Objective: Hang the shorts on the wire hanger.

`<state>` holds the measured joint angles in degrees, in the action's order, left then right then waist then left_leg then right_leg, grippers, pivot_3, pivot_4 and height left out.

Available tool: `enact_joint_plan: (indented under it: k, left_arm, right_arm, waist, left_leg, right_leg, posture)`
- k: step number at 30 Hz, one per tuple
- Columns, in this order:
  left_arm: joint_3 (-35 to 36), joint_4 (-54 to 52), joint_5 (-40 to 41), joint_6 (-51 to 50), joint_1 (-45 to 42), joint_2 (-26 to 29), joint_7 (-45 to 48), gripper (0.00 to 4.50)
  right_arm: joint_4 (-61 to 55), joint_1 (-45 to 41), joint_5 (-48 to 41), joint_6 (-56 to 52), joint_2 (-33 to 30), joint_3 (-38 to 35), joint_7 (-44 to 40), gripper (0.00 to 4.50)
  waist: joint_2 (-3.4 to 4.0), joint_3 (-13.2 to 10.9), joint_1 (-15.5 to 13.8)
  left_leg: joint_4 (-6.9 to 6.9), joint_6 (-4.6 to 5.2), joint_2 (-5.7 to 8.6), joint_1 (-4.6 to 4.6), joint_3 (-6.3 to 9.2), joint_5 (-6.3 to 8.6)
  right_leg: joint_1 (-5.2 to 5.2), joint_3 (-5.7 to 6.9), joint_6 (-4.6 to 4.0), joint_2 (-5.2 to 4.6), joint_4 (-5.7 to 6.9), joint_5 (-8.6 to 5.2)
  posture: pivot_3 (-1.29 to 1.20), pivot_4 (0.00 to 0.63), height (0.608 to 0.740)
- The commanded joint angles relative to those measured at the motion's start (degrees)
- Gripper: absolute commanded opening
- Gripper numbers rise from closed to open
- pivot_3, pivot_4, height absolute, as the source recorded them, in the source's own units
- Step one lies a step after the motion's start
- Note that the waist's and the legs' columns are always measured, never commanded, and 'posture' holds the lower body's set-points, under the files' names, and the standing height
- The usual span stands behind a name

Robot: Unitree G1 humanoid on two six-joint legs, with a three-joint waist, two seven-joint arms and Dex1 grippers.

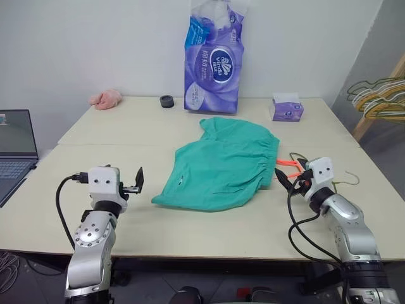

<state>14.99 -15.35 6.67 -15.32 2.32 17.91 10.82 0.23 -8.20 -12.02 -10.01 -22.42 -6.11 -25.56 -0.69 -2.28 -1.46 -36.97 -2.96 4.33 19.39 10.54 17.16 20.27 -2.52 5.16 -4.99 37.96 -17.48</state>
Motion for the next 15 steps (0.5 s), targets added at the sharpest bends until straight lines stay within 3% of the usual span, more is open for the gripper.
enact_joint_plan:
  k: [1, 8, 15]
  left_arm:
    - [-0.94, -0.74, -0.76, 3.12, -1.15, 1.78, 1.7, 4.49]
    - [-2.21, 0.1, -1.46, 3.71, -1.14, 2.79, 3.05, 4.49]
    - [-0.54, -0.26, 5.28, 6.99, 0.64, 2.82, 10.23, 4.49]
  right_arm:
    - [-2.65, -0.47, -0.38, 0.78, -0.01, -1.34, 0.62, 4.5]
    - [-3.15, -0.04, -0.52, 1.1, -0.4, -1.28, 0.33, 4.5]
    - [-3.74, 0.31, -0.62, 1.46, -1.13, -1.44, -0.65, 4.5]
  waist:
    - [0.0, 0.0, 0.0]
    - [0.02, -0.01, 0.06]
    - [0.04, -0.03, 0.1]
  left_leg:
    - [0.0, 0.0, 0.0, 0.0, 0.0, 0.0]
    - [0.02, 0.0, 0.0, 0.0, 0.0, 0.0]
    - [0.02, 0.0, -0.01, 0.01, 0.01, 0.0]
  right_leg:
    - [0.0, 0.0, 0.0, 0.0, 0.0, 0.0]
    - [0.0, -0.02, 0.0, 0.0, -0.02, 0.0]
    - [0.01, -0.02, 0.0, 0.0, -0.03, 0.0]
  posture:
    - [0.06, 0.0, 0.74]
    - [0.05, 0.0, 0.74]
    - [0.04, 0.0, 0.74]
